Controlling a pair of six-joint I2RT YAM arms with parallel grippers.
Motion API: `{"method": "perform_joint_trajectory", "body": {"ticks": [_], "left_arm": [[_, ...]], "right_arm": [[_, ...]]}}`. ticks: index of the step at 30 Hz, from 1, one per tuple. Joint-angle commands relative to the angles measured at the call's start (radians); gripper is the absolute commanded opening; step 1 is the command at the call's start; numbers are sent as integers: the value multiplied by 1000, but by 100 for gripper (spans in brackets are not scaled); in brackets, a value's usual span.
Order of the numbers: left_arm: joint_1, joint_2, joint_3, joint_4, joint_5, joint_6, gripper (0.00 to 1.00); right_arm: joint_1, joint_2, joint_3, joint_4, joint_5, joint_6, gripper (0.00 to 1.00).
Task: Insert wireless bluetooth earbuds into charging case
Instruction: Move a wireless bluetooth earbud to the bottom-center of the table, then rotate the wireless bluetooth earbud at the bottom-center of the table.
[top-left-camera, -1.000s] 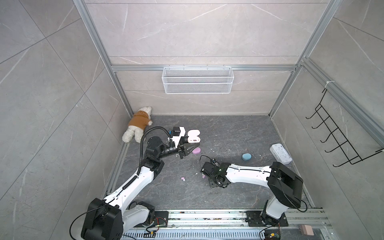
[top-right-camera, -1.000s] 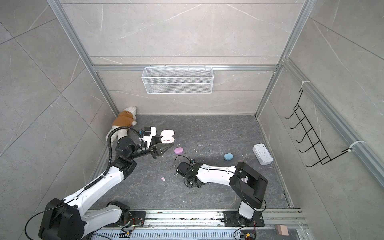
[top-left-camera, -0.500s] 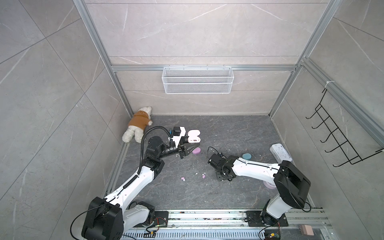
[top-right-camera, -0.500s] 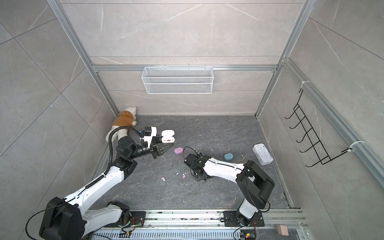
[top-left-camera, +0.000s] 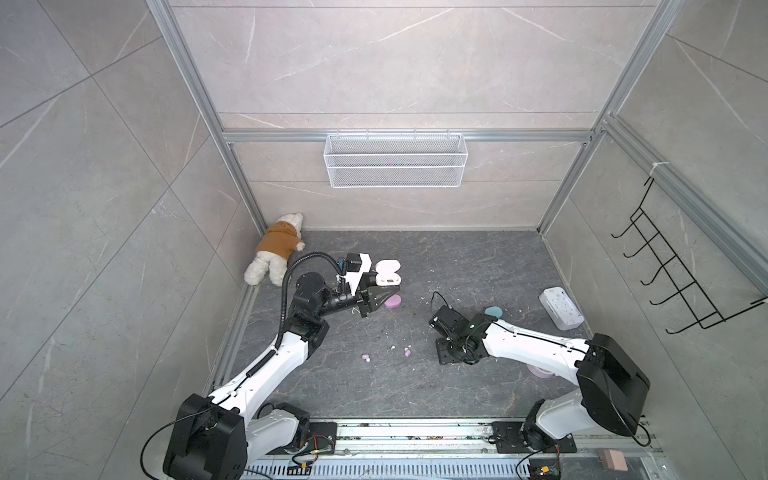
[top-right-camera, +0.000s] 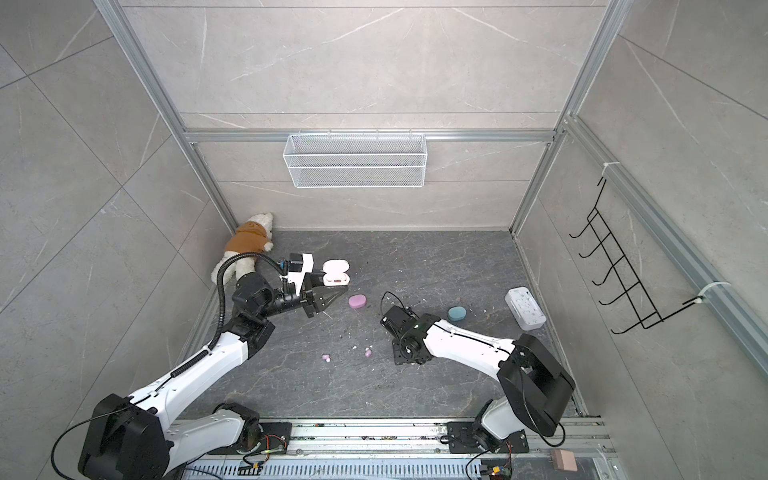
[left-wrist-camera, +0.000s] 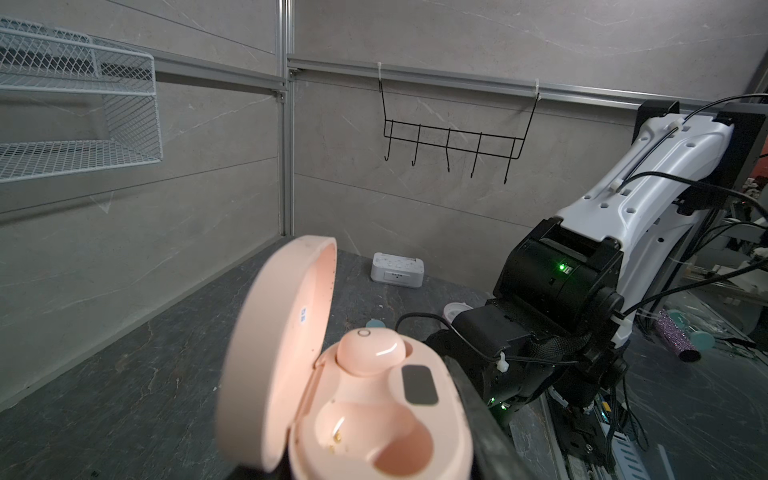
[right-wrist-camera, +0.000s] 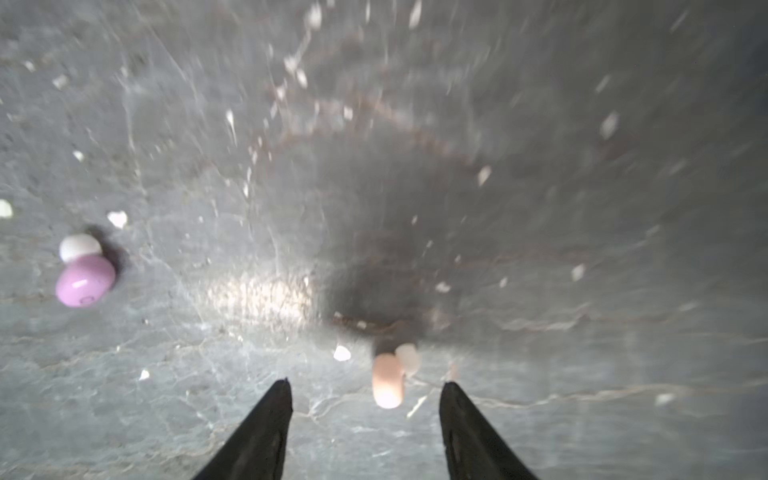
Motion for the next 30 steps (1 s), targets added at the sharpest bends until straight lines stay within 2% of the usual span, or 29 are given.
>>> {"method": "perform_joint_trajectory", "body": {"ticks": [1,4,8,25,30], "left_arm": [[0,-12,6,50,10,-4,23],[0,-12,6,51,12,-5,23],[0,-17,5,51,13,-6,23],[-3,-22,6,46,13,-4,23],[-3,-23,6,39,12,2,23]], "right_arm": [[-5,-43,-43,21,-62,72,60],[-5,-73,-47,-9,-33,79,60],[-4,-71,-37,-34,-62,87,59],[-38,32,-75,105,-171,121,56],[-39,51,-42,88,-133,105,55]]}}
